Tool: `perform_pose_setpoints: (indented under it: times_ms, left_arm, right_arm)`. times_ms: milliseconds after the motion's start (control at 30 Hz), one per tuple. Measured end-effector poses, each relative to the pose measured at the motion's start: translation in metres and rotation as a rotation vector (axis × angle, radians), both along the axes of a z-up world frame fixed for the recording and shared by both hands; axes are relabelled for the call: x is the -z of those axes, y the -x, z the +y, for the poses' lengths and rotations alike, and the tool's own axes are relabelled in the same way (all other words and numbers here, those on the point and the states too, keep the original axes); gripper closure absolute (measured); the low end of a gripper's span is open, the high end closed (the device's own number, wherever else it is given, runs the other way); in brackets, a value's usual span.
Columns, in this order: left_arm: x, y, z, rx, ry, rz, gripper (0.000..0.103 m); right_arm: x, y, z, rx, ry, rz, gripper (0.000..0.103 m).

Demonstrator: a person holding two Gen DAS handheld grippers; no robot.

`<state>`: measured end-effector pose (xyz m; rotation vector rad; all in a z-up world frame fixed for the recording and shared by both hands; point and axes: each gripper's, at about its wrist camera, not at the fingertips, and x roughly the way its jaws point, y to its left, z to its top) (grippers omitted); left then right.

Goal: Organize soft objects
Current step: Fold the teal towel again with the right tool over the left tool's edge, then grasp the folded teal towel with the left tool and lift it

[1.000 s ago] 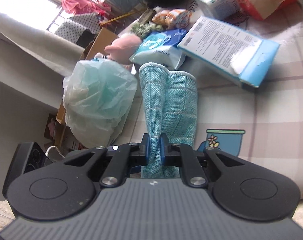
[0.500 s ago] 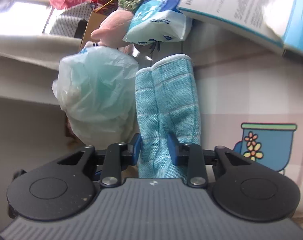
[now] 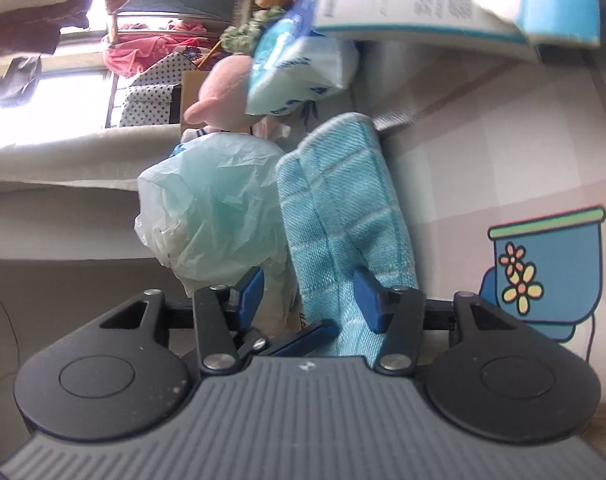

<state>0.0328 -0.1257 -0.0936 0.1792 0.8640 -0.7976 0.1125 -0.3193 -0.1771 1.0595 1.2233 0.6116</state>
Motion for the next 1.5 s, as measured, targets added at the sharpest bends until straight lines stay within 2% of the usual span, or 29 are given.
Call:
perform_pose_setpoints:
  times_ms: [100, 167, 233, 333, 467, 500, 533, 633, 667, 767, 833, 900, 1067, 1133, 1300, 1467, 1500]
  left_arm:
    - [0.0, -0.001, 0.004, -0.014, 0.002, 0.002, 0.05]
    - [0.001, -0.002, 0.004, -0.017, 0.002, 0.004, 0.05]
    - [0.002, -0.002, 0.005, -0.018, 0.0, 0.005, 0.05]
    - [0.004, -0.001, 0.007, -0.018, 0.004, 0.002, 0.05]
    - [0.005, 0.0, 0.008, -0.02, 0.005, -0.011, 0.05]
    - [0.005, 0.0, 0.009, -0.021, 0.006, -0.013, 0.05]
    - [0.005, -0.001, 0.01, -0.024, 0.01, -0.01, 0.05]
    - [0.001, 0.0, 0.016, -0.035, 0.044, 0.009, 0.048]
    - [-0.002, 0.0, 0.019, -0.04, 0.059, 0.015, 0.047]
    - [-0.009, 0.0, 0.025, -0.052, 0.097, 0.025, 0.044]
    - [-0.012, -0.001, 0.026, -0.072, 0.1, 0.029, 0.039]
    - [-0.013, -0.005, 0.025, -0.091, 0.096, 0.046, 0.039]
    - [0.004, -0.028, 0.018, -0.139, 0.113, 0.22, 0.036]
    - [0.01, -0.033, 0.012, -0.141, 0.109, 0.256, 0.036]
    - [0.008, -0.029, -0.006, -0.113, 0.05, 0.219, 0.024]
    - [0.006, -0.023, -0.03, -0.104, -0.07, 0.166, 0.024]
    - [0.006, -0.021, -0.033, -0.103, -0.089, 0.154, 0.028]
  right_arm:
    - [-0.027, 0.003, -0.007, 0.001, 0.089, -0.122, 0.039]
    - [-0.039, 0.004, -0.01, 0.014, 0.18, -0.164, 0.035]
    - [-0.042, -0.001, -0.009, 0.013, 0.274, -0.171, 0.034]
    - [-0.033, -0.01, 0.003, -0.023, 0.336, -0.145, 0.036]
    - [-0.029, -0.019, 0.029, -0.087, 0.376, -0.166, 0.054]
    - [-0.03, -0.02, 0.035, -0.101, 0.399, -0.18, 0.064]
    - [-0.03, -0.019, 0.042, -0.118, 0.43, -0.195, 0.079]
    - [-0.03, -0.015, 0.05, -0.131, 0.481, -0.225, 0.089]
    - [-0.029, -0.012, 0.047, -0.121, 0.482, -0.227, 0.09]
    - [-0.026, -0.003, 0.033, -0.081, 0.45, -0.214, 0.091]
    - [-0.023, 0.006, 0.019, -0.048, 0.428, -0.204, 0.092]
    - [-0.02, 0.015, 0.009, -0.022, 0.408, -0.195, 0.092]
    - [-0.009, 0.039, -0.012, 0.031, 0.325, -0.177, 0.092]
    - [-0.001, 0.043, -0.017, 0.055, 0.26, -0.155, 0.092]
    - [0.013, 0.047, -0.026, 0.074, 0.126, -0.125, 0.092]
    - [0.012, 0.042, -0.023, 0.056, 0.054, -0.125, 0.092]
    - [0.011, 0.042, -0.023, 0.049, 0.041, -0.131, 0.092]
